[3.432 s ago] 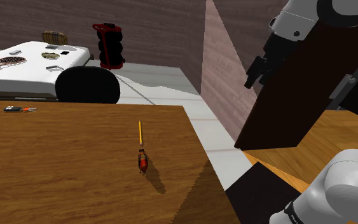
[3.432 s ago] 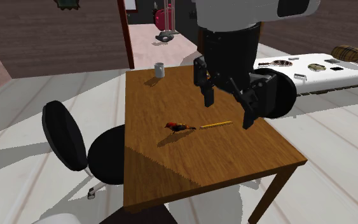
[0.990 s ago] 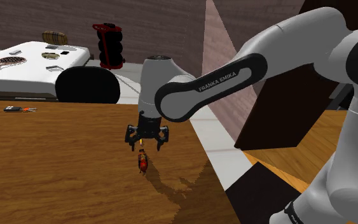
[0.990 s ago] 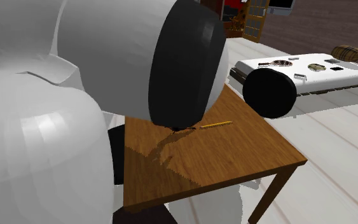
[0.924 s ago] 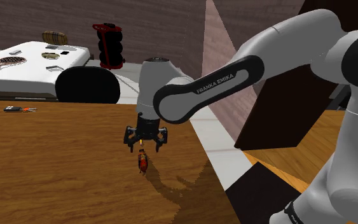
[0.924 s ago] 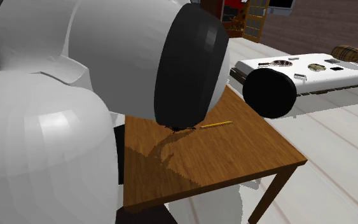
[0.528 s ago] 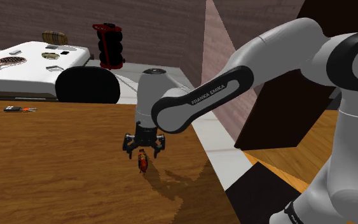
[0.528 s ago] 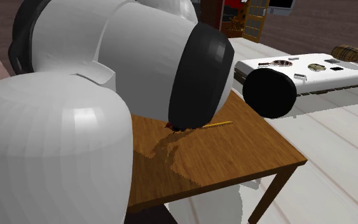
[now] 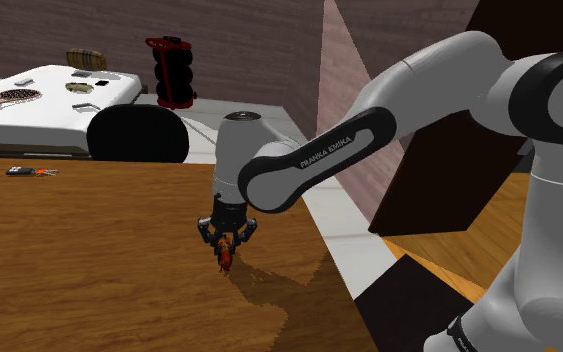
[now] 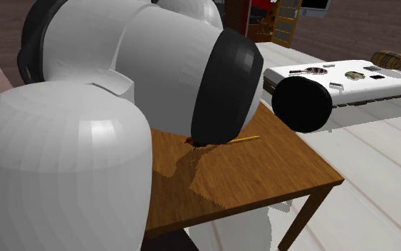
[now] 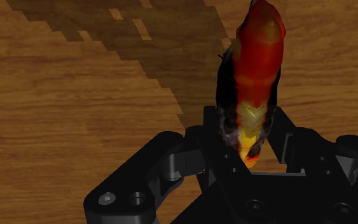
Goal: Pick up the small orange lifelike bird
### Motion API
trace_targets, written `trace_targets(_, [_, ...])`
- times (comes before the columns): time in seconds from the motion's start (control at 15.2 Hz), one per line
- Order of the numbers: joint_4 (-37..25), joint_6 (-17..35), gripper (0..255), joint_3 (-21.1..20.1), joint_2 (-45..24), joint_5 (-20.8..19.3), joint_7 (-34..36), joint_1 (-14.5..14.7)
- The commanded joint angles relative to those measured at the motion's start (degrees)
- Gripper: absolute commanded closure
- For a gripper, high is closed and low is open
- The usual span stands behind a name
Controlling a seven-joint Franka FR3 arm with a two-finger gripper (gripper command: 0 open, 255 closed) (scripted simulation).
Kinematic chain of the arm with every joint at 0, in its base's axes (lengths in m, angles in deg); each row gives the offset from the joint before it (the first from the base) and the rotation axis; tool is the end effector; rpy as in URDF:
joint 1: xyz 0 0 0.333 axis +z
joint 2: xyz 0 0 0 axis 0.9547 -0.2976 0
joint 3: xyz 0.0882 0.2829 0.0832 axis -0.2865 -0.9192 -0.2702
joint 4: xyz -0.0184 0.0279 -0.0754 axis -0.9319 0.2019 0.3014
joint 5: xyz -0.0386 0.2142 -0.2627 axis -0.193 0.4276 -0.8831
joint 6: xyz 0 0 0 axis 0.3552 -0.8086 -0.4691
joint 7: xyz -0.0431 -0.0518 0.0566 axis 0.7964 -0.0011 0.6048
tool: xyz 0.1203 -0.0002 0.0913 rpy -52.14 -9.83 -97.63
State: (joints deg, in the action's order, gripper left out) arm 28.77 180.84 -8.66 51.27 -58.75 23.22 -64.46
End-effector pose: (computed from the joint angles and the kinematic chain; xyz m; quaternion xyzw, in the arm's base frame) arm 0.4756 0.3171 0.2714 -0.9739 0.2235 0.0227 0.0310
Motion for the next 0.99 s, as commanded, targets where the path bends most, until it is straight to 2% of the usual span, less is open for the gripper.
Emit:
trace_targets(0.0, [0.0,0.0,255,0.0,0.0,0.0,0.0,0.0])
trace_targets(0.2, [0.0,0.0,255,0.0,0.0,0.0,0.0,0.0])
trace_targets(0.92, [-2.2,-6.9,255,-1.6,5.2,3.1,-1.6,-1.3])
